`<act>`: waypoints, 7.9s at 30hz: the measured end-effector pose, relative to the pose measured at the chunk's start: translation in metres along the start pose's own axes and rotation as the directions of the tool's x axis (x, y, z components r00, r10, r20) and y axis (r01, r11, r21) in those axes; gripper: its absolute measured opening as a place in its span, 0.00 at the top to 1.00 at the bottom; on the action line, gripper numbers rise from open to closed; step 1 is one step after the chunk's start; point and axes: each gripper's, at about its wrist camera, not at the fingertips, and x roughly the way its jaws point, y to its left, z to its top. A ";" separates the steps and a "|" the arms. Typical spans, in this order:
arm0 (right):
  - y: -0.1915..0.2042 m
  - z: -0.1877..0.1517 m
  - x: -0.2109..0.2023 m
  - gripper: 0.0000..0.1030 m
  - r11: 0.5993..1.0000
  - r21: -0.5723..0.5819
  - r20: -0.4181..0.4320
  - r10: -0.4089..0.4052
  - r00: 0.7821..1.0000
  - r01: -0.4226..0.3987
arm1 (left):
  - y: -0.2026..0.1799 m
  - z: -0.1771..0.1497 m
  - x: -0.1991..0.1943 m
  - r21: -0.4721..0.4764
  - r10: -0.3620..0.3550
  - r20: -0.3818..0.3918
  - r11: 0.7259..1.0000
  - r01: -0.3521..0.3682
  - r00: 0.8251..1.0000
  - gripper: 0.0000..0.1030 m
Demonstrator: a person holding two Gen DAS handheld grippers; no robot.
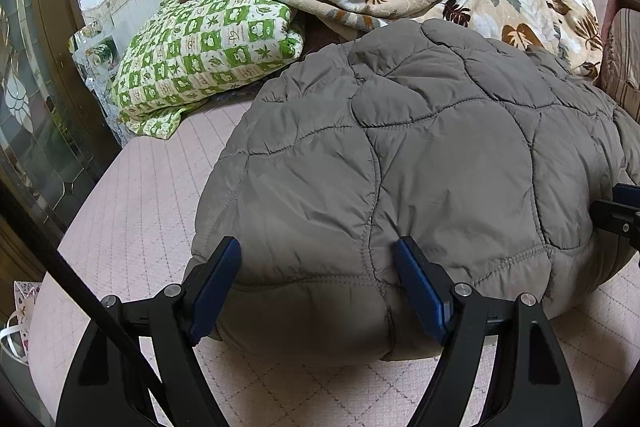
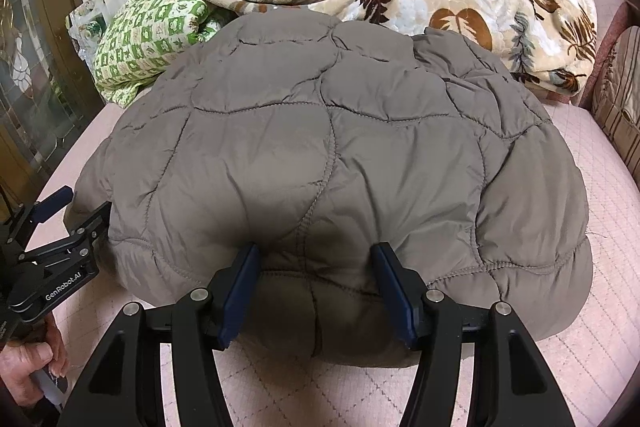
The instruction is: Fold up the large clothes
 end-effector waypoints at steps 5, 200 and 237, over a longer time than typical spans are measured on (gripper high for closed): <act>-0.002 -0.001 -0.003 0.39 1.000 0.007 -0.006 0.010 1.000 -0.010 | -0.001 0.000 0.000 0.002 0.001 0.000 1.000 -0.001 1.000 0.24; 0.076 -0.189 -0.158 0.30 0.990 -0.070 0.126 -0.109 0.986 0.119 | -0.026 -0.166 -0.152 -0.091 -0.134 -0.018 0.987 0.131 0.991 0.03; 0.029 -0.146 -0.119 0.27 0.973 0.065 0.068 -0.226 0.972 0.222 | 0.006 -0.152 -0.106 -0.218 -0.159 -0.114 0.967 0.131 0.981 0.02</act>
